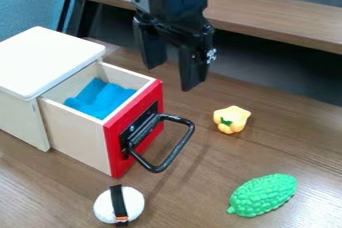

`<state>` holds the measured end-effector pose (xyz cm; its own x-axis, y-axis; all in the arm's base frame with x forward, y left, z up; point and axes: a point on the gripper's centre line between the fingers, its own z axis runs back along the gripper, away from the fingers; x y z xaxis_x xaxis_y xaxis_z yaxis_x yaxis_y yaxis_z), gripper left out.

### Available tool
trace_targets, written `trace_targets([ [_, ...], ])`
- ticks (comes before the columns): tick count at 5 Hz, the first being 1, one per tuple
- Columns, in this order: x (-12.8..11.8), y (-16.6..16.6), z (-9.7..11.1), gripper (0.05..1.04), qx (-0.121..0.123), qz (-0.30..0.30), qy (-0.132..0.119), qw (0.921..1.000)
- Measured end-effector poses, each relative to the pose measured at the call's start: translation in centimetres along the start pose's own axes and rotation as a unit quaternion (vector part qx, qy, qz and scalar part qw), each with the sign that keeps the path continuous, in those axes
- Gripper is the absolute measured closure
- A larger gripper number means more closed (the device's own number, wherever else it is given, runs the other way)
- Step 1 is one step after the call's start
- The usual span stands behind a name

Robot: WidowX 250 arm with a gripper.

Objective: Close the drawer

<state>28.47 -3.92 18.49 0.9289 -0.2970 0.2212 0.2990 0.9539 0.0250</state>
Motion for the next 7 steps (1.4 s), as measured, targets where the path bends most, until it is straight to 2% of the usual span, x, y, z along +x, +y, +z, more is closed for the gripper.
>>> trace_targets([
  [1, -0.1, 0.0, -0.8, 0.085, -0.002, 0.001, 0.012, 0.9999],
  [2, 0.0, -0.8, -4.1, 0.085, -0.013, 0.006, 0.04, 0.9991],
  [5, -0.5, -0.8, -7.9, 0.085, -0.025, 0.028, 0.044, 0.9983],
  [7, -1.7, 1.3, -8.8, 0.085, -0.019, 0.055, 0.048, 0.9972],
])
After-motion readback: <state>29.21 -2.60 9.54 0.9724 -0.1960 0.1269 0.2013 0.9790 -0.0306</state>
